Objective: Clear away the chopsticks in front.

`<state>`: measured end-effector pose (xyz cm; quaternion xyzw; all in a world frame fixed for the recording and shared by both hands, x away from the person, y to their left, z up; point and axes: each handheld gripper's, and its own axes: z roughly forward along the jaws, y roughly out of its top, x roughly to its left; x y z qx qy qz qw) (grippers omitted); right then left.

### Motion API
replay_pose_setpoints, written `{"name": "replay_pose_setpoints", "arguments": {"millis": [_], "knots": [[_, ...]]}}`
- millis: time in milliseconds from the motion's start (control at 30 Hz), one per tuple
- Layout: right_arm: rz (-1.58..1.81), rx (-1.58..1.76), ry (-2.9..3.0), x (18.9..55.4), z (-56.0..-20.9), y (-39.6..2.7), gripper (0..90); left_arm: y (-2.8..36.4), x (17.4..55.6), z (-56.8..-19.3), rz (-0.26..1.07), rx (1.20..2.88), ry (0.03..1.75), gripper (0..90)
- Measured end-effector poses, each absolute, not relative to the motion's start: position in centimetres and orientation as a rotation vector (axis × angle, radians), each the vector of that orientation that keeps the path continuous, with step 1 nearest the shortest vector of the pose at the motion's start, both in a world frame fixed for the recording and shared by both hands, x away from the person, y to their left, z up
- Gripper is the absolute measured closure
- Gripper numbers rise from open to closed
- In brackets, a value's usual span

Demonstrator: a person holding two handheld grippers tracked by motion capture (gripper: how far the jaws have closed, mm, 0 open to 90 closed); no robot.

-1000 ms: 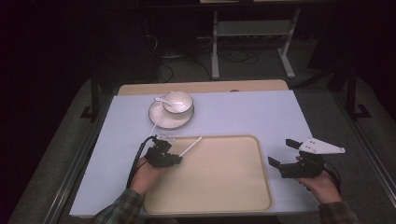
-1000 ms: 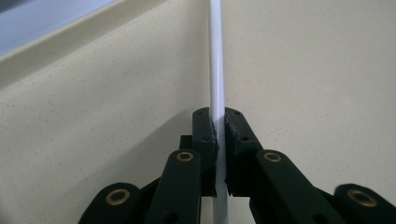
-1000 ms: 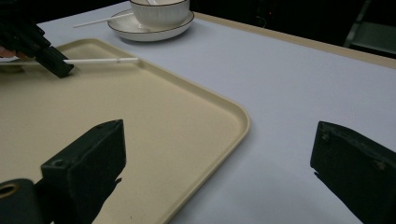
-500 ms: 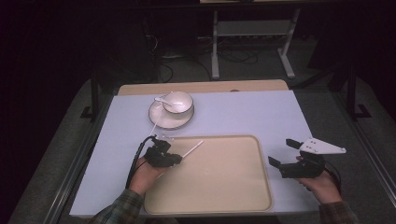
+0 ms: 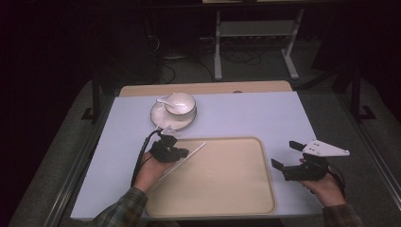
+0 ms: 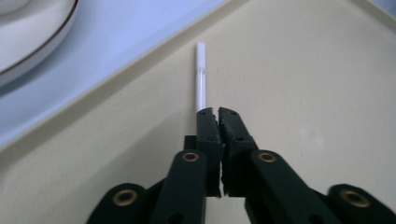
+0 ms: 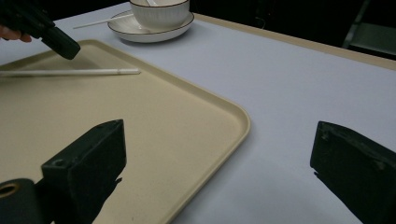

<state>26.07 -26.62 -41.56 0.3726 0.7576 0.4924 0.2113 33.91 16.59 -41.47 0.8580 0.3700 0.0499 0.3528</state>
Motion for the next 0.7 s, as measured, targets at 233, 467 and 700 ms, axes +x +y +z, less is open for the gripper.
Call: {"name": "replay_pose_setpoints", "arguments": {"millis": [233,467,700], "knots": [[1.37,1.042,2.098,26.0,-41.5,-26.7,2.9,14.1,35.4,-41.7,0.106,2.235,0.91,89.7],[1.372,1.041,2.098,26.0,-41.6,-26.8,3.0,11.9,37.0,-42.2,0.102,2.265,0.874,89.6],[1.373,1.042,2.096,26.0,-41.6,-26.9,3.1,10.8,38.3,-43.2,0.088,2.283,0.876,89.6]]}}
